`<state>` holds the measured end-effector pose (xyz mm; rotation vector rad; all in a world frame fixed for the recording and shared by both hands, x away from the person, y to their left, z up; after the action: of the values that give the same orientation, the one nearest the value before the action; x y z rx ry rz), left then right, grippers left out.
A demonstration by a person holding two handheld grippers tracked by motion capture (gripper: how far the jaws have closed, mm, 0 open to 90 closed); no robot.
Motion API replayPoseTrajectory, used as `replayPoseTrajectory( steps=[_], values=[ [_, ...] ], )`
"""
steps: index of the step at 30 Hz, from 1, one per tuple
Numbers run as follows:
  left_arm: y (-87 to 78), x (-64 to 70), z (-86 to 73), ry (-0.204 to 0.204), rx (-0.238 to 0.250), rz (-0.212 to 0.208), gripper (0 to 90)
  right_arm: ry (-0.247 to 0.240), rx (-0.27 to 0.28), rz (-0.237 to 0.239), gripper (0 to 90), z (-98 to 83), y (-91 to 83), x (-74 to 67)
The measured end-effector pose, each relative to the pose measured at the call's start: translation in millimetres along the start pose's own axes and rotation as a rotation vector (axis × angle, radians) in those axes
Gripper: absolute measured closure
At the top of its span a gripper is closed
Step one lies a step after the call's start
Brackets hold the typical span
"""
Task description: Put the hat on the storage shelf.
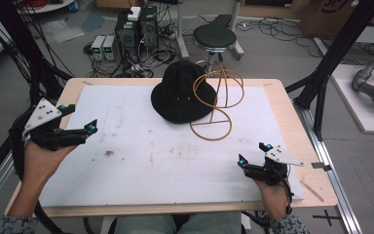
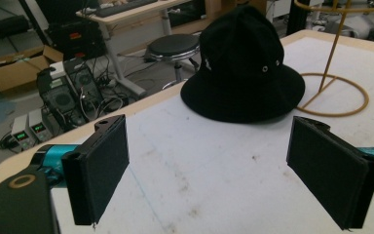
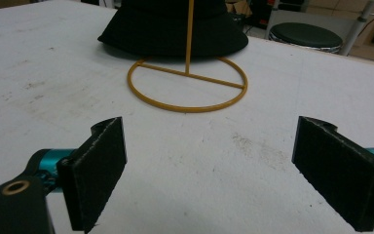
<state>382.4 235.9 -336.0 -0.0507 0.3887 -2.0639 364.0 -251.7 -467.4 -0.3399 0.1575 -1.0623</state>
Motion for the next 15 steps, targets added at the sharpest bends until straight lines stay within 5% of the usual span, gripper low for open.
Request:
replayPoseTrajectory(
  steps=[4,15],
  values=[
    [6.5,3.4,28.1,0.039,0.001,-0.016,15.8,-0.003,-0.001,0.001,12.3,-0.1,0.1,-0.1],
    [21.2,6.3,73.0,0.02,0.02,-0.084,15.8,0.002,-0.003,0.001,12.3,-2.3,-3.3,2.0]
  ],
)
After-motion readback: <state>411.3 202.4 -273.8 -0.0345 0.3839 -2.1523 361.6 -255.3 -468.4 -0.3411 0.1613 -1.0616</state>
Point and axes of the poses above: each handheld gripper's, and its own axes: y roughly forward along the jaws, z roughly out of its top, x roughly to its right, the point moved 10 cm from there along y, roughly forward along the jaws
